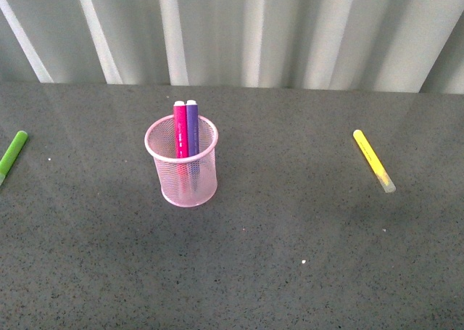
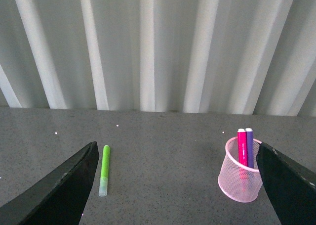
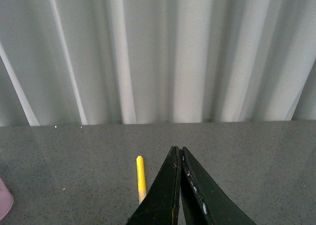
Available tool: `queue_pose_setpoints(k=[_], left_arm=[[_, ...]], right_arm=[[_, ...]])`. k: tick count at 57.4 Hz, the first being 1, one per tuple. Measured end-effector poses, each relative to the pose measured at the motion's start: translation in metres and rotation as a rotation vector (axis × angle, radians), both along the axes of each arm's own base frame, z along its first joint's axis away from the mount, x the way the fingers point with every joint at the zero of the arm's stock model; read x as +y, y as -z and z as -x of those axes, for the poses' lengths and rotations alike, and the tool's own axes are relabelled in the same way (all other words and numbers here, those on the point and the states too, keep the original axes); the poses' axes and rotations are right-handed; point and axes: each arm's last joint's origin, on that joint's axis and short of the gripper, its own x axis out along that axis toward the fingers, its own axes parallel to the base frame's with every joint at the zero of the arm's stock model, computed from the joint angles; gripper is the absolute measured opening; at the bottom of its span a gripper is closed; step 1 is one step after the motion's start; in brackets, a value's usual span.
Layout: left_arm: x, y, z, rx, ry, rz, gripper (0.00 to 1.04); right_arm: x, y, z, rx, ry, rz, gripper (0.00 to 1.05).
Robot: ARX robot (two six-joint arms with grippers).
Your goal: Insert purple and pink pens into pink cup
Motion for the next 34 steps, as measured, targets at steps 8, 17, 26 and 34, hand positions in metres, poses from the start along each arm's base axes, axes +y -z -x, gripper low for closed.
queue_pose_setpoints(k=[8,17,26,34], left_arm=[[0.0,0.0,0.0,0.0,0.0,0.0,0.98],[0.0,0.0,0.0,0.0,0.0,0.0,0.98],[0.0,0.0,0.0,0.0,0.0,0.0,0.98],[0.0,0.0,0.0,0.0,0.0,0.0,0.98]], right_arm=[[0.0,-0.001,0.005,-0.005,0.0,0.0,0.03],[0.0,-0.002,0.01,-0.008,0.0,0.0,0.03],[0.0,-0.003,0.015,-0.01,0.0,0.0,0.03],[0.0,-0.003,0.018,-0.011,0.0,0.0,0.03]])
